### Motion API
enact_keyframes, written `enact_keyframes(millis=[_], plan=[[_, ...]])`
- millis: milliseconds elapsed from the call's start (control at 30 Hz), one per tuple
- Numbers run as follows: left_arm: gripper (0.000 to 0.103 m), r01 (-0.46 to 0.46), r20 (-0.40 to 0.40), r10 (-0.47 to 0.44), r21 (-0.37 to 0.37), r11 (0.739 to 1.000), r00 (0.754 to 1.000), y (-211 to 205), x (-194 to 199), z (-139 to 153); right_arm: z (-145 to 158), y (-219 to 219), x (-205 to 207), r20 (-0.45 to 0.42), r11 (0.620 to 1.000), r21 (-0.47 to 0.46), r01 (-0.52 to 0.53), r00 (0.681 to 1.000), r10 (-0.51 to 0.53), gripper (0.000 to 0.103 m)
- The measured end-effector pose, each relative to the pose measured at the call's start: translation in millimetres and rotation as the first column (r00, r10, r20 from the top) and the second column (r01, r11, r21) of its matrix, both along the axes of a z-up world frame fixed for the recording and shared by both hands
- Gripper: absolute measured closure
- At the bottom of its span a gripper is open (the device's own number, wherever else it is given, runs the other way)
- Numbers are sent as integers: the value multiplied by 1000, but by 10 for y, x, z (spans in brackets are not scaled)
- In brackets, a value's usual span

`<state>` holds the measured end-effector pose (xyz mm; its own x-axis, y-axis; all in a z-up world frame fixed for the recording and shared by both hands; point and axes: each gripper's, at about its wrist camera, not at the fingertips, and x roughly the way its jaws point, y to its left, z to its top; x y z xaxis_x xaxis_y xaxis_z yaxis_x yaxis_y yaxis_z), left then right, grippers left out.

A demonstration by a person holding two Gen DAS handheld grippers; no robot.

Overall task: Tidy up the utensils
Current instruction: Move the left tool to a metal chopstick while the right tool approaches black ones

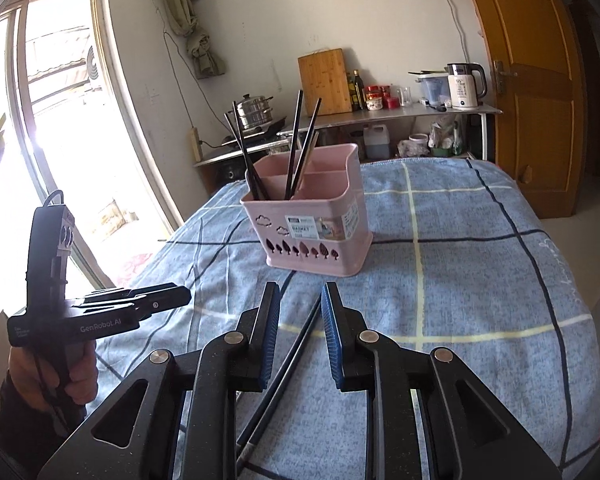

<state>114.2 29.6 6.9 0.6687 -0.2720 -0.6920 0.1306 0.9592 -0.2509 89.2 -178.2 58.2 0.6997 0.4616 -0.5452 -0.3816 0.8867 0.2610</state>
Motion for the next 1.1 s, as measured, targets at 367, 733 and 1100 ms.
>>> enact_keyframes(millis=[367, 733, 1100], plan=[[71, 22, -134, -23, -7, 1000, 991, -163, 159, -425, -261, 101, 44, -73, 999, -2, -38, 997, 37, 81], [87, 45, -164, -35, 58, 997, 986, -362, 275, -615, -338, 135, 68, -101, 999, 2, -54, 993, 53, 81], [98, 26, -138, -6, 143, 989, 990, -173, 237, -583, -460, 329, 147, -157, 996, -25, -89, 984, 84, 81]])
